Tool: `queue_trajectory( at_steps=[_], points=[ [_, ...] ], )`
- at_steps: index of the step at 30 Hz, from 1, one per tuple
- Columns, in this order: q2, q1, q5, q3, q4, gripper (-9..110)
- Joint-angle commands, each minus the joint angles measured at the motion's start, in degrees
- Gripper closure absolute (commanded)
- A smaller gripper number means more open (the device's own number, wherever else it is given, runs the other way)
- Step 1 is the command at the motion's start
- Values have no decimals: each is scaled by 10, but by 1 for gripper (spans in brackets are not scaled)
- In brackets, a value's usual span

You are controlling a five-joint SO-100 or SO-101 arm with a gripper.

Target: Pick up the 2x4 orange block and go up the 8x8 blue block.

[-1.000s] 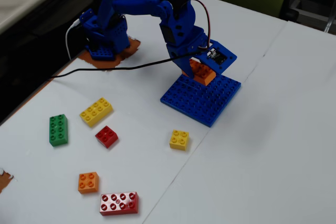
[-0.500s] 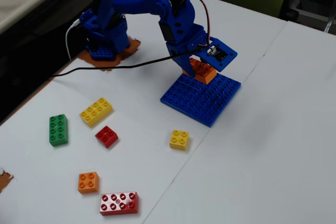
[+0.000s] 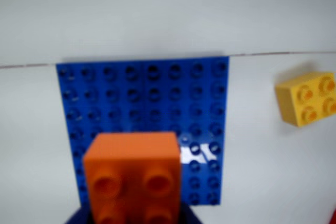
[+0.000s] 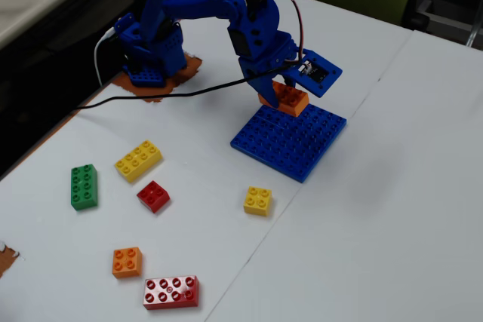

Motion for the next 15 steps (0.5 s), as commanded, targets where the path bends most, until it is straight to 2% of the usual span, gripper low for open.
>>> queue_trajectory(
  at_steps=[1, 15],
  points=[
    [6, -11, -17, -29, -9, 101],
    [-9, -11, -10, -33, -30, 101]
  ],
)
